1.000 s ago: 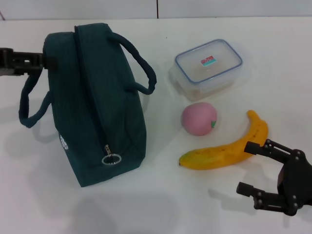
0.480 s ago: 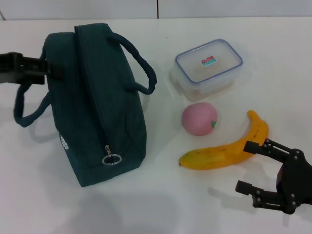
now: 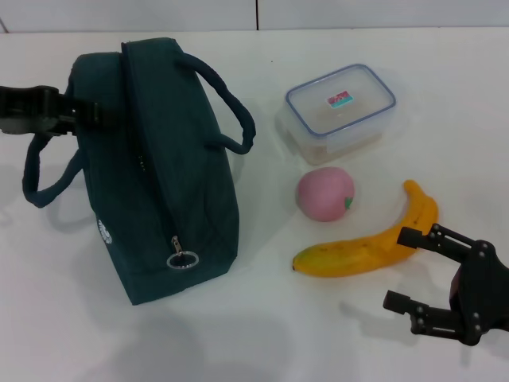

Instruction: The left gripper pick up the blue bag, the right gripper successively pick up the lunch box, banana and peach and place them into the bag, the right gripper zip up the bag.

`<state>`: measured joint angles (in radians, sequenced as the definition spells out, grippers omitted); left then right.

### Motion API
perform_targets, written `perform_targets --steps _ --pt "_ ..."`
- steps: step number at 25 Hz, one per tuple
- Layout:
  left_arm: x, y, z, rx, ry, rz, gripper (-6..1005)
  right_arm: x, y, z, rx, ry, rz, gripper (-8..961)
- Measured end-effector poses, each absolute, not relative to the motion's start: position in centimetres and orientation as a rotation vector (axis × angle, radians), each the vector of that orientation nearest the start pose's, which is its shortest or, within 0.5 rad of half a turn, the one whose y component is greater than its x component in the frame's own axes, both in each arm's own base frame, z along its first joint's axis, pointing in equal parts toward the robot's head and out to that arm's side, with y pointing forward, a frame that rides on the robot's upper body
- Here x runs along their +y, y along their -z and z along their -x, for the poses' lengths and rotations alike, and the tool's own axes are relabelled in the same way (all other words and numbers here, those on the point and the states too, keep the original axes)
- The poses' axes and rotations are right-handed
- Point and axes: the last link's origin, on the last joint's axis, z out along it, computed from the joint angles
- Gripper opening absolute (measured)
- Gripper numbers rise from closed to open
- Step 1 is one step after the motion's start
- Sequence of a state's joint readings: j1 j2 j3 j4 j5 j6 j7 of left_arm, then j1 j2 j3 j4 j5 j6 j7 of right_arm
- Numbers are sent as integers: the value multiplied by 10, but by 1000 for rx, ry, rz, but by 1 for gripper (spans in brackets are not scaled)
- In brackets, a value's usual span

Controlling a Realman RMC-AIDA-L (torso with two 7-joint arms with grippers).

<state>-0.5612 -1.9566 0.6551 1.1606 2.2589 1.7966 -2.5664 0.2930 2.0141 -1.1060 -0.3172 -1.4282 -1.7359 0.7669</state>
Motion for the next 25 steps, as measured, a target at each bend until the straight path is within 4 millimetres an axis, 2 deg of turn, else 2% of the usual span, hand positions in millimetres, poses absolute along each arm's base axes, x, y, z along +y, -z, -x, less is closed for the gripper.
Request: perform_targets --steps 6,16,19,22,25 --pt "347 -119 245 -1624 357 2356 640 227 24 -293 303 -1115 2603 821" --pt "350 -118 239 -1601 360 2378 159 228 21 -293 340 -1147 2557 818" --pt "351 -119 237 -1598 378 2379 98 230 20 -294 378 -1174 2515 817" --pt "352 -119 235 -1599 402 2384 37 236 15 -294 491 -1231 2428 816" --pt "352 -119 232 -1609 431 2388 37 247 6 -299 734 -1325 2274 815"
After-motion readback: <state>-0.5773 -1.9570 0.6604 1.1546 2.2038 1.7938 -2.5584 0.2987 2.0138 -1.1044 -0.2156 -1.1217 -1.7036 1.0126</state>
